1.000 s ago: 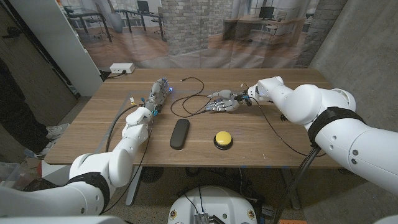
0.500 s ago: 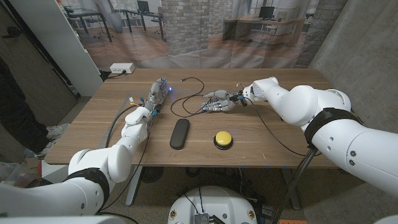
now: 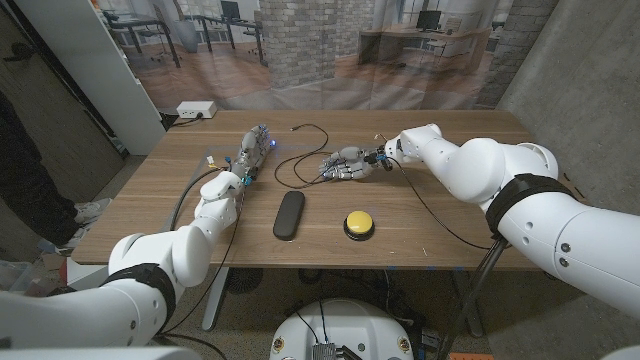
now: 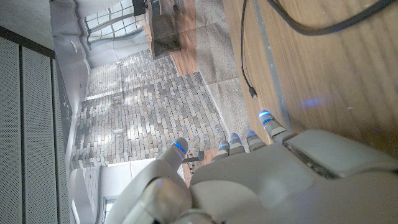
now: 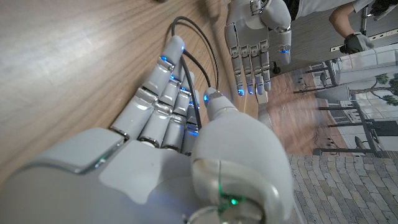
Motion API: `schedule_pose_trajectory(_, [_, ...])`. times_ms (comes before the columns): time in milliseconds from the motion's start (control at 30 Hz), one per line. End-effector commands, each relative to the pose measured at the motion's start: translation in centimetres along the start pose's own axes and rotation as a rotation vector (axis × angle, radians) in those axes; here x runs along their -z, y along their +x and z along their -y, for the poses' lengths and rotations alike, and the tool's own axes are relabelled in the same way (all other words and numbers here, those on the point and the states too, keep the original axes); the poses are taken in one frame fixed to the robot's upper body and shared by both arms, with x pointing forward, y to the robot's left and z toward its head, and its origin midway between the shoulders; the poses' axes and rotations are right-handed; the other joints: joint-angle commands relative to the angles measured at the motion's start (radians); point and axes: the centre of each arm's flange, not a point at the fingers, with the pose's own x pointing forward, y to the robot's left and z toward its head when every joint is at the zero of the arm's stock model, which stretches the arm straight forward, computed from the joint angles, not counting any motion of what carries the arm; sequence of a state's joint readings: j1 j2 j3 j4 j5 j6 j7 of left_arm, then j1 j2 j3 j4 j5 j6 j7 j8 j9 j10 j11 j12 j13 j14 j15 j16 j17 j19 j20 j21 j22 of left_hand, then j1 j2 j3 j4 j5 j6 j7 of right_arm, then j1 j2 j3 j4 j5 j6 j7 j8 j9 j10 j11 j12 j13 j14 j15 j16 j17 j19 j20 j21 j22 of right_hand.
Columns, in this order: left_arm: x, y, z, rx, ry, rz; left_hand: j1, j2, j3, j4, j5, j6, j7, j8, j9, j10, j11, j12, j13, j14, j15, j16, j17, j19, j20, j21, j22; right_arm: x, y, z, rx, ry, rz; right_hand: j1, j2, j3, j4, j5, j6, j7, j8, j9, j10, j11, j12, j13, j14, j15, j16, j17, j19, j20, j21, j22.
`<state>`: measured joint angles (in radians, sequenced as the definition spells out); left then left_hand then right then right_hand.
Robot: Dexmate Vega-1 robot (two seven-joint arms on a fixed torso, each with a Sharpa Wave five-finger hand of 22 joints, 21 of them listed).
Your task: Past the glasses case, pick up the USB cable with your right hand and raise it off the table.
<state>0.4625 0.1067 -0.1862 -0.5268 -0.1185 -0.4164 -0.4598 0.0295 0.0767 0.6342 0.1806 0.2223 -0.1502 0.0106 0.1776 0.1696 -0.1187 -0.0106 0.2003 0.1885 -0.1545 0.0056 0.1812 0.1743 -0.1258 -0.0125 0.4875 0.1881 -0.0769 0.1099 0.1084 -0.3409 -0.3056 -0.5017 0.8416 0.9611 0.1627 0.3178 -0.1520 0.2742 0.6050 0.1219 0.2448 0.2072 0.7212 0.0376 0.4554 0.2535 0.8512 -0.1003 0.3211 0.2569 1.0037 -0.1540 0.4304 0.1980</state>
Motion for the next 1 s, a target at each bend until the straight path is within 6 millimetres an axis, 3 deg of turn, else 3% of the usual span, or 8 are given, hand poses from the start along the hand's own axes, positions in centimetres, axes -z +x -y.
schedule_pose_trajectory(33, [-0.1, 0.1, -0.2, 0.003, 0.001, -0.002, -0.006, 0.097, 0.005, 0.000, 0.007, -0.004, 0.003, 0.005, 0.005, -0.005, 0.005, 0.005, 0.001, -0.004, 0.001, 0.007, 0.006, 0.000, 0.004, -0.006, 0.004, -0.2, 0.1, -0.2, -0.001, 0.015, 0.004, 0.031, 0.030, 0.025, 0.012, -0.005, 0.059, -0.005, 0.014, -0.001, 0.050, -0.003, 0.015, -0.004, 0.057, -0.006, 0.019, 0.012, 0.032, -0.014, 0.026, 0.006])
schedule_pose_trajectory(233, [-0.1, 0.3, 0.0, 0.008, 0.001, -0.006, -0.006, 0.097, 0.005, 0.000, 0.007, -0.004, 0.002, 0.005, 0.005, -0.004, 0.005, 0.006, 0.001, -0.004, 0.002, 0.007, 0.006, 0.000, 0.004, -0.007, 0.004, -0.4, -0.2, -0.1, -0.018, 0.034, 0.031, 0.066, 0.049, 0.064, 0.026, -0.017, 0.097, -0.013, 0.016, -0.002, 0.082, -0.005, 0.020, -0.011, 0.090, -0.017, 0.025, 0.018, 0.048, -0.019, 0.051, 0.012])
schedule_pose_trajectory(333, [-0.2, 0.4, 0.1, 0.010, 0.003, -0.008, -0.006, 0.097, 0.005, 0.000, 0.007, -0.004, 0.003, 0.005, 0.005, -0.005, 0.005, 0.005, 0.001, -0.004, 0.002, 0.007, 0.006, 0.000, 0.004, -0.007, 0.004, -0.7, -0.4, 0.0, -0.024, 0.038, 0.038, 0.093, 0.053, 0.103, 0.045, -0.029, 0.133, -0.016, 0.019, -0.001, 0.111, -0.009, 0.023, -0.015, 0.124, -0.022, 0.034, 0.023, 0.054, -0.022, 0.073, 0.019])
schedule_pose_trajectory(533, [-0.2, 0.6, 0.3, 0.016, 0.005, -0.010, -0.006, 0.097, 0.005, 0.000, 0.007, -0.004, 0.002, 0.005, 0.005, -0.005, 0.005, 0.005, 0.001, -0.004, 0.002, 0.007, 0.006, 0.000, 0.004, -0.007, 0.004, -1.4, -1.3, 0.1, -0.057, 0.025, 0.046, 0.121, 0.054, 0.140, 0.060, -0.045, 0.165, -0.012, 0.020, 0.000, 0.145, -0.010, 0.033, -0.013, 0.147, -0.018, 0.040, 0.030, 0.064, -0.022, 0.097, 0.026])
schedule_pose_trajectory(733, [-0.4, 0.8, 0.5, 0.017, 0.008, -0.007, -0.006, 0.097, 0.004, 0.000, 0.007, -0.003, 0.002, 0.005, 0.005, -0.005, 0.004, 0.005, 0.001, -0.004, 0.002, 0.007, 0.006, 0.000, 0.004, -0.008, 0.004, -2.8, -2.4, 0.1, -0.085, -0.039, 0.037, 0.136, 0.053, 0.164, 0.074, -0.059, 0.188, -0.015, 0.020, 0.001, 0.167, -0.009, 0.043, -0.006, 0.166, -0.024, 0.049, 0.041, 0.068, -0.022, 0.115, 0.030])
schedule_pose_trajectory(1000, [-0.5, 0.9, 0.6, 0.015, 0.011, -0.005, -0.006, 0.096, 0.004, 0.000, 0.007, -0.003, 0.001, 0.005, 0.005, -0.005, 0.004, 0.005, 0.001, -0.004, 0.002, 0.007, 0.006, 0.000, 0.005, -0.008, 0.004, -4.2, -3.6, -0.1, -0.115, -0.108, 0.028, 0.144, 0.051, 0.178, 0.083, -0.069, 0.199, -0.015, 0.017, 0.001, 0.179, -0.009, 0.048, 0.000, 0.176, -0.022, 0.055, 0.050, 0.069, -0.021, 0.128, 0.033])
